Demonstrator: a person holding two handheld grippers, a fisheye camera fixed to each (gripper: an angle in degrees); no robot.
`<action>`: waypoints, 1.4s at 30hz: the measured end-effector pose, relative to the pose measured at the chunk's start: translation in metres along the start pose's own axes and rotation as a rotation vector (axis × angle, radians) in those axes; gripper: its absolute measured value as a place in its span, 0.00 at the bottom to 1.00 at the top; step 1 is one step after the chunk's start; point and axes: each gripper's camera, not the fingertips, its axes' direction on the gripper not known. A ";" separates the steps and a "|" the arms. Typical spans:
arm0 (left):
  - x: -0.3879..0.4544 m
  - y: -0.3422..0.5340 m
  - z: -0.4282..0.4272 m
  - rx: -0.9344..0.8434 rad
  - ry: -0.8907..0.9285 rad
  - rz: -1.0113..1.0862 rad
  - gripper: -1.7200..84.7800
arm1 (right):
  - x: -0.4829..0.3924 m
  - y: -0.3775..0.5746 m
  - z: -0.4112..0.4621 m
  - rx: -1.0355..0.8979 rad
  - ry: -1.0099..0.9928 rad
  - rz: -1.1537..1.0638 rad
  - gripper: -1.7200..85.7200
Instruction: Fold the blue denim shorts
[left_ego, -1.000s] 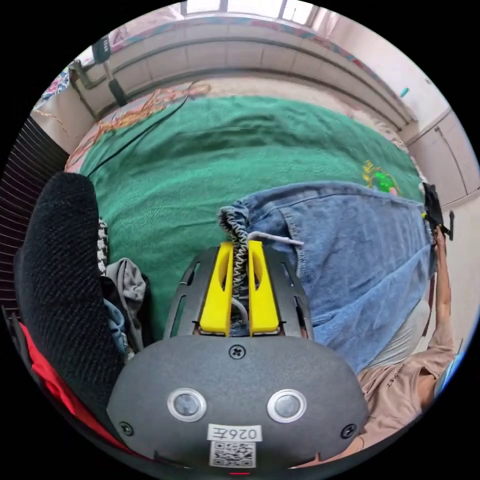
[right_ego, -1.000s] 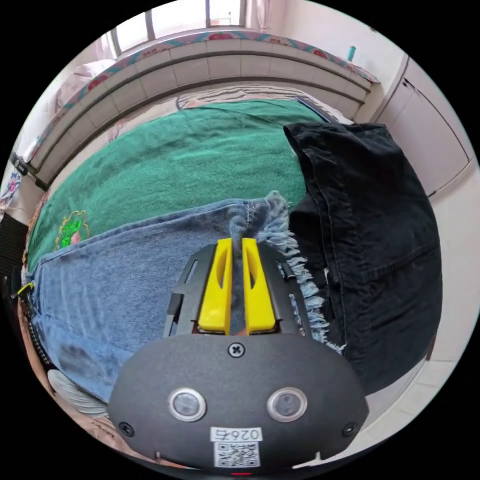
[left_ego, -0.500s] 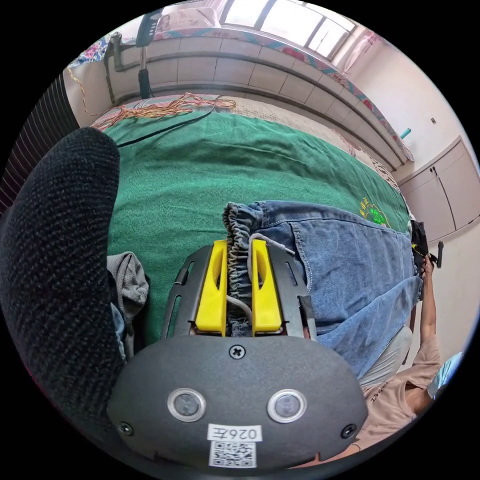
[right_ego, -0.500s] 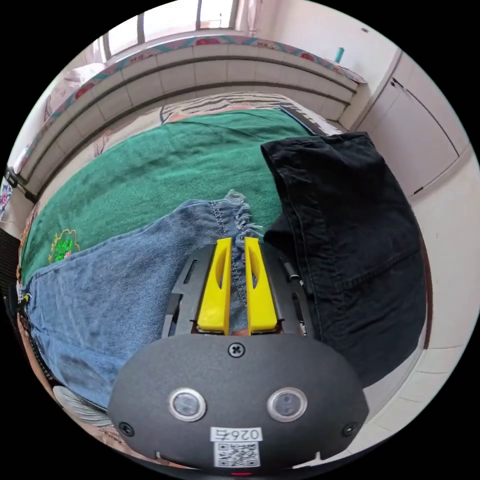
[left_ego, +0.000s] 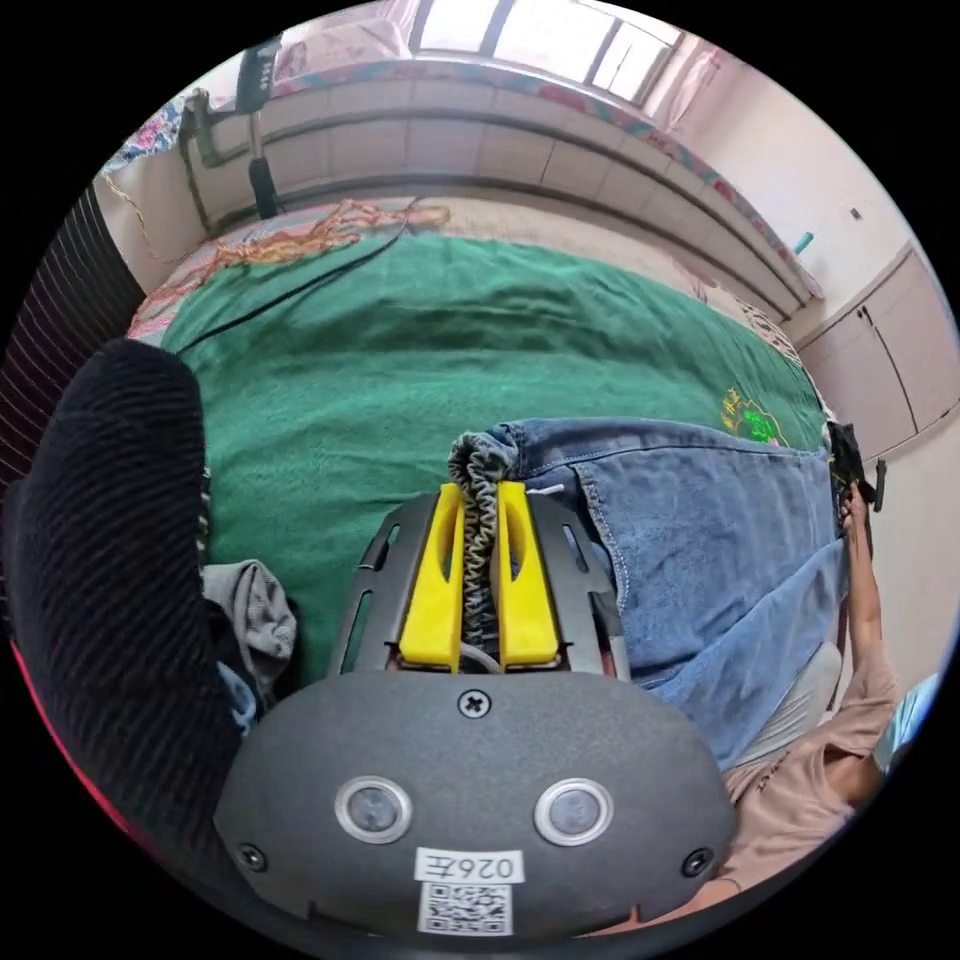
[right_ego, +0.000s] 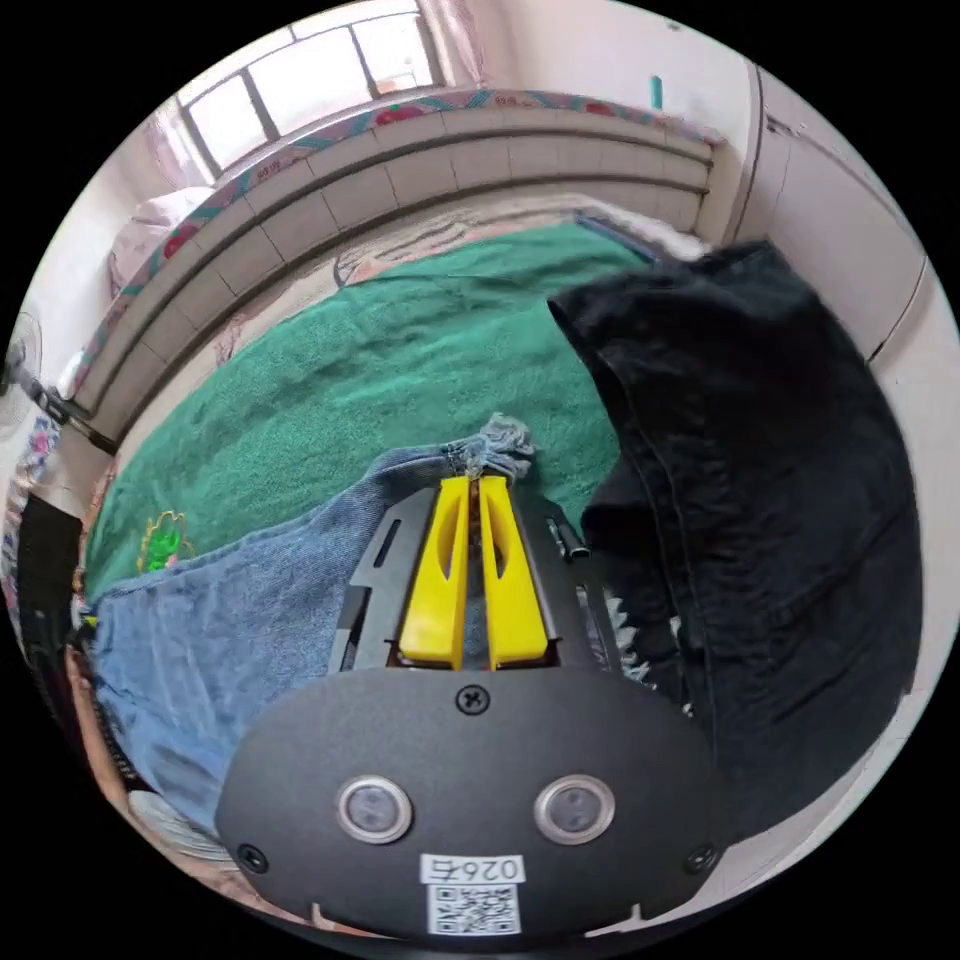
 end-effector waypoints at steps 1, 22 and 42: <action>-0.004 0.004 -0.002 0.004 0.009 -0.014 0.09 | -0.003 0.008 -0.008 0.063 0.107 -0.043 0.01; 0.072 0.349 -0.344 0.952 0.280 0.150 0.03 | 0.095 0.365 -0.278 0.931 -0.500 -0.189 0.01; -0.053 0.396 -0.084 -0.031 0.503 -0.230 0.18 | 0.270 0.397 -0.138 0.305 -0.505 0.297 0.06</action>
